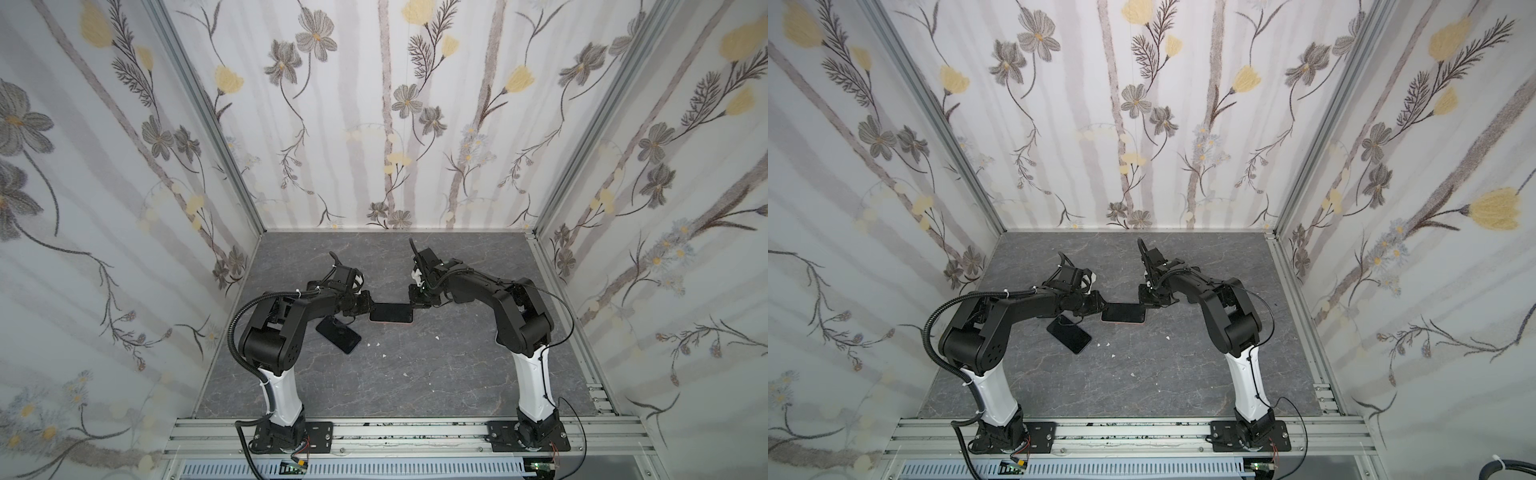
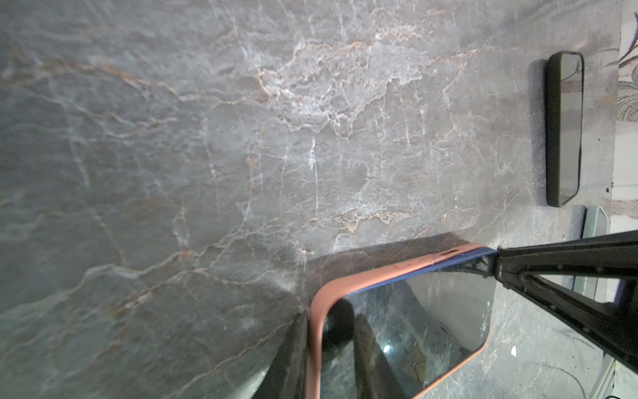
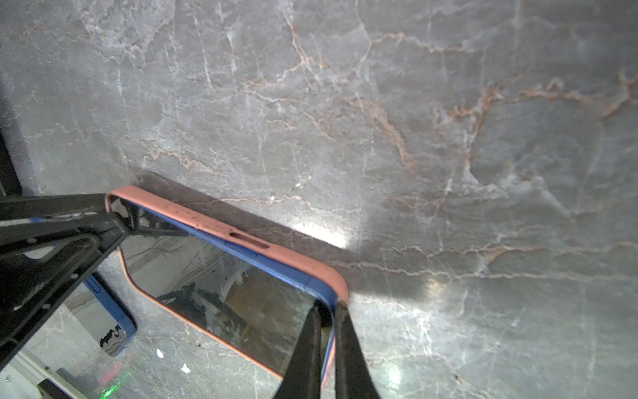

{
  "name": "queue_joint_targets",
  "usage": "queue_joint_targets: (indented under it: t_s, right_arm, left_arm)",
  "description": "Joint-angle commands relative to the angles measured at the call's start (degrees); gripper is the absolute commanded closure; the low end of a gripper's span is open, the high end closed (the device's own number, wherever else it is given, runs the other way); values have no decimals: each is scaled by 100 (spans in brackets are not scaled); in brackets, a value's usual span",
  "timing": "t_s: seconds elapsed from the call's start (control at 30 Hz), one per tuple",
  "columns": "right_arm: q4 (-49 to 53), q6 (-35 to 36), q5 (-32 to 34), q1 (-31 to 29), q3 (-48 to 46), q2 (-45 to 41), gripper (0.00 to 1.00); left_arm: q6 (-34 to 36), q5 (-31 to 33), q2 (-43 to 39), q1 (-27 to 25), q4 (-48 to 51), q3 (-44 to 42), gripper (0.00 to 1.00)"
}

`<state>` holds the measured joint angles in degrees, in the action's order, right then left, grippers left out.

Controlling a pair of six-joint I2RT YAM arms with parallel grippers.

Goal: Put the phone into the phone case

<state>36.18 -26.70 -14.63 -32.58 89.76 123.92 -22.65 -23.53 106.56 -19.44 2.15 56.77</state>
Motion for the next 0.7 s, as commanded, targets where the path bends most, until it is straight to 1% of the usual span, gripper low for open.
queue_joint_targets:
  t_s: [0.0, 0.2, 0.33, 0.37, 0.4, 0.47, 0.53, 0.6, 0.67]
  right_arm:
    - [799, 40, 827, -125, -263, 355, 92]
    - [962, 63, 1080, -255, -277, 501, 92]
    - [1026, 51, 1178, -318, -118, 382, 89]
    - [1040, 87, 1195, -349, -2, 306, 87]
    - [1040, 162, 1210, -384, 134, 206, 82]
    - [1001, 410, 1199, -464, 433, -19, 77]
    - [851, 771, 1106, -527, 696, -301, 66]
    - [498, 1220, 855, -548, 778, -651, 55]
    - [192, 1628, 709, -579, 779, -911, 47]
  left_arm:
    - [24, 162, 46, -6, 401, -22, 74]
    - [24, 164, 49, -6, 406, -22, 74]
    - [24, 178, -10, -5, 407, 0, 74]
    - [16, 199, -37, -7, 402, 20, 74]
    - [1, 222, -86, 4, 392, 48, 74]
    - [-20, 291, -250, 2, 385, 117, 73]
    - [-17, 400, -509, 10, 327, 174, 70]
    - [10, 560, -841, 25, 279, 219, 68]
    - [63, 753, -1167, 45, 264, 223, 64]
